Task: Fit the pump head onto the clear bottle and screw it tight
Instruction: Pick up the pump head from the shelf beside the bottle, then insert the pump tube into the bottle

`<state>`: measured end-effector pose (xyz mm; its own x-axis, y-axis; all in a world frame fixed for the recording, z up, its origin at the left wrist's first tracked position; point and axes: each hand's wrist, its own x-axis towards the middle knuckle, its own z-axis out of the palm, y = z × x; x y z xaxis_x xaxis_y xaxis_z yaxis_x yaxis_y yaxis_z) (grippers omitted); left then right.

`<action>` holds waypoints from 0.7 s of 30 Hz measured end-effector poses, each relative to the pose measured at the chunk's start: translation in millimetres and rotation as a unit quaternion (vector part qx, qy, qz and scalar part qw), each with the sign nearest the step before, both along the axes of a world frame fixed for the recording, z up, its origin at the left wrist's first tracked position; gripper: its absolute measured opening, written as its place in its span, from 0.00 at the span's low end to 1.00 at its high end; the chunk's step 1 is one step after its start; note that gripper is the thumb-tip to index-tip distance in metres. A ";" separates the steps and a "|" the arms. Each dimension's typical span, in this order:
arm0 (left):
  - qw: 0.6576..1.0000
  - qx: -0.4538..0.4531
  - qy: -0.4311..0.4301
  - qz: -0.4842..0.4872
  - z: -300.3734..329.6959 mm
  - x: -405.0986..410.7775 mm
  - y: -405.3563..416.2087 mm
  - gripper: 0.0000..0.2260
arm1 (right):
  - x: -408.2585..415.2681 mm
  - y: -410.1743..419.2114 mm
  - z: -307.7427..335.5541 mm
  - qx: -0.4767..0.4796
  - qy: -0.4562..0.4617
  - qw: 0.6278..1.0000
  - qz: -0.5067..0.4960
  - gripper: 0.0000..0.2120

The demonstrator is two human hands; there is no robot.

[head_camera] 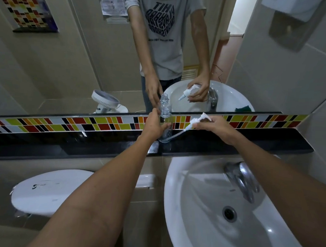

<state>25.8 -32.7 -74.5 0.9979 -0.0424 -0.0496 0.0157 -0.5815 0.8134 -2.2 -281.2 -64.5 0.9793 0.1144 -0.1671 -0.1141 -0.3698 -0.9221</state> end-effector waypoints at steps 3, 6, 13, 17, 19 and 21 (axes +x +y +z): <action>1.000 -0.004 0.006 -0.005 4.0 -4.0 0.0 0.25 | 3.7 0.5 16.1 0.049 -0.011 0.999 -0.007 0.14; 1.000 -0.019 0.011 -0.011 6.1 -7.6 0.5 0.27 | 12.3 -1.4 31.8 0.092 -0.019 0.995 -0.018 0.14; 0.999 -0.002 0.025 -0.028 11.0 -12.7 4.5 0.28 | 24.1 10.5 75.7 0.115 -0.096 0.988 -0.025 0.10; 0.998 -0.017 0.044 -0.032 11.7 -11.5 7.2 0.27 | 36.2 30.6 101.8 0.129 -0.149 0.980 -0.023 0.12; 0.998 -0.021 0.047 -0.030 11.7 -11.6 7.8 0.26 | 42.5 40.5 112.7 0.131 -0.168 0.977 -0.027 0.11; 0.998 -0.026 0.047 -0.030 10.2 -11.3 7.9 0.25 | 47.3 48.4 120.7 0.135 -0.179 0.974 -0.023 0.12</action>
